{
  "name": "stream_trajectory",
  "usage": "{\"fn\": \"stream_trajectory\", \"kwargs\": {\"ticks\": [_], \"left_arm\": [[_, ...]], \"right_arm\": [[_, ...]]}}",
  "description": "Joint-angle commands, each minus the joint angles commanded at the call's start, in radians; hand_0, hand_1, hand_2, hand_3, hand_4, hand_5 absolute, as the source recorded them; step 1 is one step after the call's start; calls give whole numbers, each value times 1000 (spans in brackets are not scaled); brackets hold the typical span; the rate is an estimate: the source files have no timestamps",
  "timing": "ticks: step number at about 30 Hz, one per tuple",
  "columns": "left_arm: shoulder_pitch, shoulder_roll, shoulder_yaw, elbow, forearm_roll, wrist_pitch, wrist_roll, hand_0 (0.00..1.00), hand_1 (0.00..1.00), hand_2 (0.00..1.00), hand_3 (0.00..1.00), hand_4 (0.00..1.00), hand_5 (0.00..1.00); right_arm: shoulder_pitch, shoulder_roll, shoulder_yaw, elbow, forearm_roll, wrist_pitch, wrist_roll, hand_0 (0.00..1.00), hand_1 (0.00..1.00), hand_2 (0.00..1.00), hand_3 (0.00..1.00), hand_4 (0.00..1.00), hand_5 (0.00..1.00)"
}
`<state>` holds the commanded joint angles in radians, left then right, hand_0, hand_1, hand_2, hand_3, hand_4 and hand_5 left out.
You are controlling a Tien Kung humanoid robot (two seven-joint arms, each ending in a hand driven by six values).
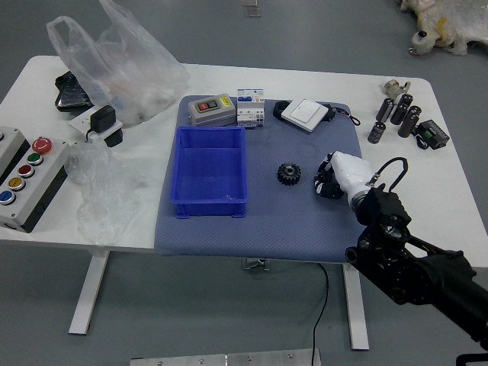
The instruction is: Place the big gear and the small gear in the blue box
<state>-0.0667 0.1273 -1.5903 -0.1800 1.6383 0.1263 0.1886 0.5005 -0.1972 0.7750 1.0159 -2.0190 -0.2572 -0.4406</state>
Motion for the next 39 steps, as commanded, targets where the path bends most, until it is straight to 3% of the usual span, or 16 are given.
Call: {"fn": "stream_trajectory", "kwargs": {"ticks": [4,14,20,26,27,32,33,38,39], "left_arm": [[0,0,-1,0,1,0,0,619,460,499,659,692,274],[4,-3,-6,0,4,1,2,619,460,499,659,692,274],[6,-5,-11,0,10,1,8,619,460,499,659,692,274],[7,-5,-14,0,15,2,13,619,460,499,659,692,274],[6,-5,-12,0,14,1,13,619,460,499,659,692,274],[6,-7,-11,0,16,1,15,619,460,499,659,692,274],[6,-7,-12,0,16,1,16,619,460,499,659,692,274],[4,-7,-13,0,18,1,16,619,460,499,659,692,274],[4,-7,-13,0,18,1,16,619,460,499,659,692,274]], "right_arm": [[2,-10,3,23,-7,4,-4,180,326,379,479,436,7],[88,-39,-68,188,13,0,-9,184,328,381,483,441,3],[198,0,-194,207,96,-14,58,184,329,380,482,439,3],[285,69,-328,159,126,13,159,195,344,395,492,458,2],[292,78,-344,150,116,21,165,230,429,534,516,515,2],[310,104,-397,124,77,63,178,230,429,534,516,515,2],[312,107,-403,120,72,70,178,259,502,674,640,488,2],[313,117,-421,105,49,101,168,259,502,674,640,488,2],[312,118,-421,105,44,104,165,236,465,836,771,515,160]]}}
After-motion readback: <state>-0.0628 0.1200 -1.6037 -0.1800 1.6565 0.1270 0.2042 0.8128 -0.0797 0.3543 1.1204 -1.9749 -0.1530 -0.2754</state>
